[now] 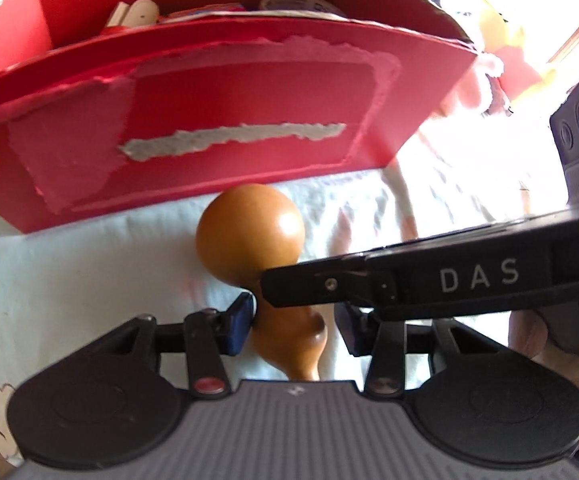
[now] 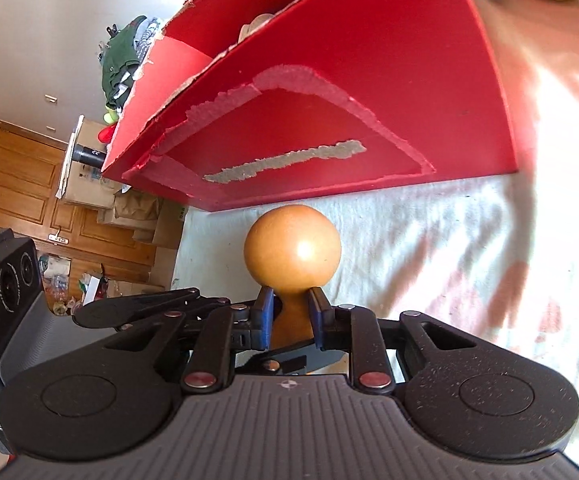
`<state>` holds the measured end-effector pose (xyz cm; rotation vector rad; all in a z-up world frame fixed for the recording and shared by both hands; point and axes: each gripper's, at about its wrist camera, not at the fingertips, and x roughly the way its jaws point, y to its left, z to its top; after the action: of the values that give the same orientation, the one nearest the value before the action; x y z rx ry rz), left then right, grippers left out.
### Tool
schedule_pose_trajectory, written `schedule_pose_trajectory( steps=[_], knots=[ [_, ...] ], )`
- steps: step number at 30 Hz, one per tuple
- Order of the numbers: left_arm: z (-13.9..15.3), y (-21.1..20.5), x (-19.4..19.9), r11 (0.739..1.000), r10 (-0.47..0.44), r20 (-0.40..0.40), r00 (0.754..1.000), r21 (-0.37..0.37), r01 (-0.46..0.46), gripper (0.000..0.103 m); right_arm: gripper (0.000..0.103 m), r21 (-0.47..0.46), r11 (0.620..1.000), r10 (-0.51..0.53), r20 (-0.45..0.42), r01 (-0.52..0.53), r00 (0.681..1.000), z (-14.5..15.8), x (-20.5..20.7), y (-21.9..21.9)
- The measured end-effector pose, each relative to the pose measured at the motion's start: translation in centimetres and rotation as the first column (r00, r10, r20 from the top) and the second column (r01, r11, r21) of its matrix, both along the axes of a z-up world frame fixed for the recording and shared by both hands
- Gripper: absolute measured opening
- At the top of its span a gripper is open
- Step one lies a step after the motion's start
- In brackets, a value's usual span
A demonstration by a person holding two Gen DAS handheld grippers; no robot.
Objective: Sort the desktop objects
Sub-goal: 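Close the right tool on the gourd's narrow waist, then lift the gourd with the right tool up over the red box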
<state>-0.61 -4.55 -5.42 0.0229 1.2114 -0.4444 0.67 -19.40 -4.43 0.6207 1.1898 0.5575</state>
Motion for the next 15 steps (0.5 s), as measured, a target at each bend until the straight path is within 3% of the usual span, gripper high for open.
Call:
schedule_pose_trajectory(
  steps=[7, 12, 15],
  knots=[
    [0.6, -2.4, -0.7, 0.999, -0.039, 0.037, 0.999, -0.018, 0.039, 0.046, 0.023, -0.008, 0.999, -0.034, 0.018, 0.034, 0.999, 0.8, -1.0, -1.6],
    [2.1, -5.6, -1.4, 0.989, -0.126, 0.079, 0.989, -0.061, 0.131, 0.045, 0.020, 0.017, 0.995, -0.099, 0.042, 0.098, 0.994, 1.6, -2.5, -4.0],
    [2.4, -8.0, -1.4, 0.983, -0.177, 0.098, 0.979, -0.036, 0.181, 0.045, 0.018, 0.006, 0.991, -0.137, 0.073, 0.137, 0.988, 2.1, -3.4, -5.0]
  ],
)
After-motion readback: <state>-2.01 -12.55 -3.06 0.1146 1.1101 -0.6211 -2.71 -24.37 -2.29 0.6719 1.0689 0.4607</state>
